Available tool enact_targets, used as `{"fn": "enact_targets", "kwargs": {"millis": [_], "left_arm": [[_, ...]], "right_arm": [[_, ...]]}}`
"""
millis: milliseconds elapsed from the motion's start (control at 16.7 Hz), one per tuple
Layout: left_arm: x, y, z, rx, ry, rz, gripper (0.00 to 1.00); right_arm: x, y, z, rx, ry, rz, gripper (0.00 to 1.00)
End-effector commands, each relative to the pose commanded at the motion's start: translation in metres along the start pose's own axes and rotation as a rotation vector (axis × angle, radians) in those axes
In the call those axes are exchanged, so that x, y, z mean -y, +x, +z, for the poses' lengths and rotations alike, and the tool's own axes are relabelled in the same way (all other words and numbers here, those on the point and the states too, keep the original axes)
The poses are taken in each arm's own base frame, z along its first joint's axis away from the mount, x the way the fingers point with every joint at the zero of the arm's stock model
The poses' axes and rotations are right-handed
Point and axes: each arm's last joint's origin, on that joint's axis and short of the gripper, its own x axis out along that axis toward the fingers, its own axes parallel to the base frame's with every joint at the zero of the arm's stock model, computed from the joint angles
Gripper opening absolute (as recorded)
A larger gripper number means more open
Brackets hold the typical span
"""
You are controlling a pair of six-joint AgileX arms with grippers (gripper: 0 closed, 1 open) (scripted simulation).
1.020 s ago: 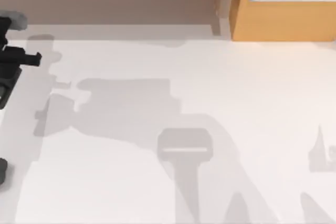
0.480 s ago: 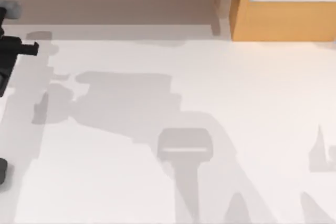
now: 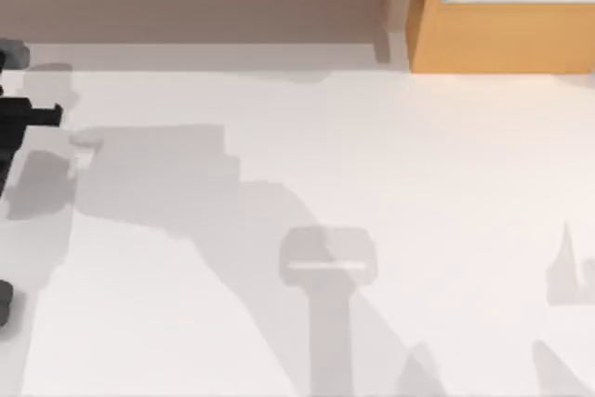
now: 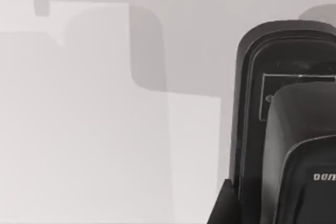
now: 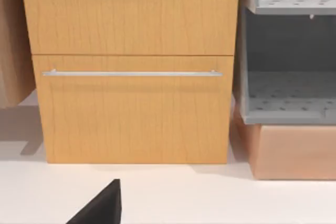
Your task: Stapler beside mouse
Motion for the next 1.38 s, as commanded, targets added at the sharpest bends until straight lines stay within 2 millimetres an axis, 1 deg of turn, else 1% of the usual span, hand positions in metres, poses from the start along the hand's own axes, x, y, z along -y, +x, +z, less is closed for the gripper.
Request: {"fn": "enact_targets", "kwargs": {"millis": [120,420,1200,1260,1380], "left_arm": [[-0.0004,0.0132,-0.0038,-0.038,-0.004,-0.004,0.00],[-0.0004,0.0132,-0.0038,-0.038,-0.004,-0.004,0.00],[-0.0004,0.0132,-0.0038,-0.038,-0.004,-0.004,0.98],[-0.0004,0.0132,-0.0038,-0.038,-0.004,-0.004,1.00],[-0.0004,0.0132,-0.0038,-0.038,-0.004,-0.004,1.00]], "right_arm": [[0.0000,0.0000,0.0000,0.000,0.000,0.000,1.00],[0.0000,0.0000,0.0000,0.000,0.000,0.000,1.00],[0.0000,0.0000,0.0000,0.000,0.000,0.000,1.00],[0.0000,0.0000,0.0000,0.000,0.000,0.000,1.00],[0.0000,0.0000,0.0000,0.000,0.000,0.000,1.00]]}}
